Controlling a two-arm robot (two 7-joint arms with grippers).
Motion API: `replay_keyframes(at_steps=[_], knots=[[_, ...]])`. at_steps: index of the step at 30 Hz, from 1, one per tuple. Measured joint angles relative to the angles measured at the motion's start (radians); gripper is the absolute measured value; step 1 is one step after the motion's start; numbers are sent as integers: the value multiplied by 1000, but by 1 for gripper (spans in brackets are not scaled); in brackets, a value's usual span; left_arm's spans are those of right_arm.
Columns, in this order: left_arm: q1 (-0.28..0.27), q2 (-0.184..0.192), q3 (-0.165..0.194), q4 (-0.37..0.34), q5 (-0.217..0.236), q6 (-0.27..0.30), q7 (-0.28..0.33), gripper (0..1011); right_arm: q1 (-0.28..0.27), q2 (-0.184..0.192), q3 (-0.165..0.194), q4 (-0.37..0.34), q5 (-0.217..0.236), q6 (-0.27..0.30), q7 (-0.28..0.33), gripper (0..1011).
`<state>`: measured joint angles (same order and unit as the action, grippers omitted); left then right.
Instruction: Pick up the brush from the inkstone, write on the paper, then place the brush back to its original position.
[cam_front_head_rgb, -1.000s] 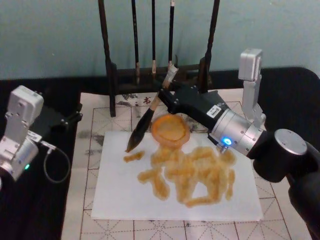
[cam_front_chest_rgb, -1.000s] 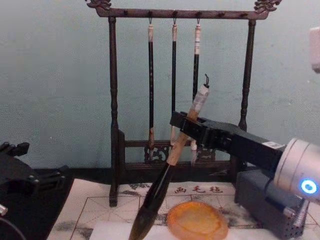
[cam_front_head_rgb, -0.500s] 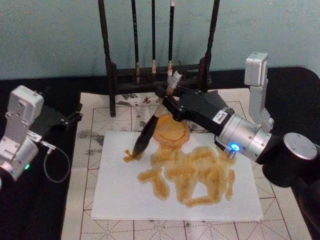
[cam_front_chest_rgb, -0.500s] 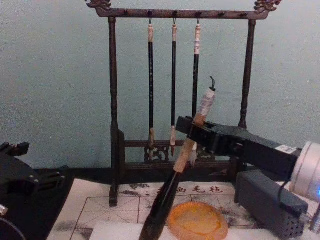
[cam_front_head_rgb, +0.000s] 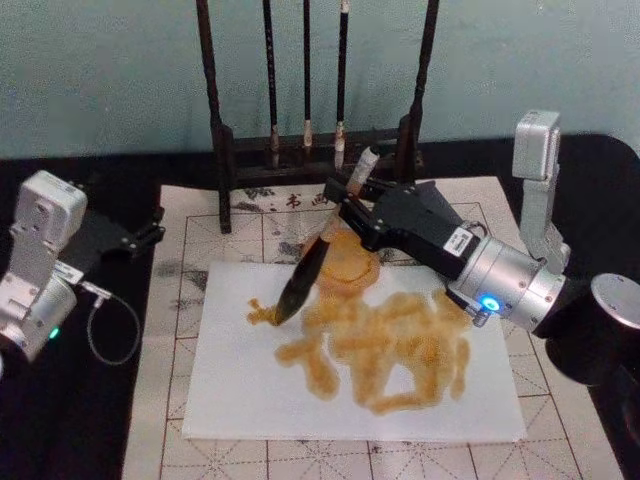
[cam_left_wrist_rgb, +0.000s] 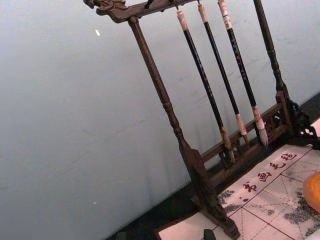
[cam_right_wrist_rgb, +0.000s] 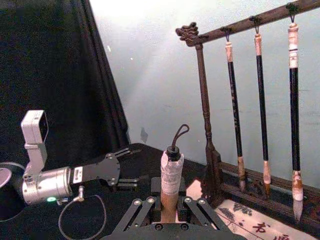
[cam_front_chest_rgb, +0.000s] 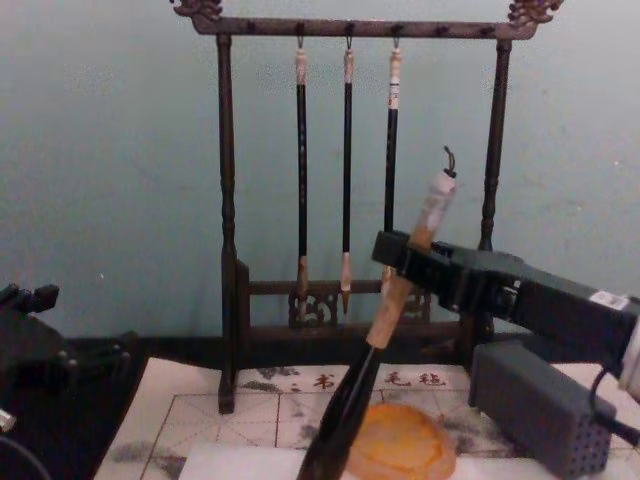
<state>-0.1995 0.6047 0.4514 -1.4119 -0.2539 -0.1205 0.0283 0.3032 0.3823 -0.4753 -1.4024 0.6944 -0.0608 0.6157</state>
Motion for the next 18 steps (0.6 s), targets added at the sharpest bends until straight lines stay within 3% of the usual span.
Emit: replay_keyframes(at_steps=[18], knots=[[0, 0, 0, 0, 0, 0, 0, 1001, -38, 42, 2, -62, 13, -4, 4, 188]])
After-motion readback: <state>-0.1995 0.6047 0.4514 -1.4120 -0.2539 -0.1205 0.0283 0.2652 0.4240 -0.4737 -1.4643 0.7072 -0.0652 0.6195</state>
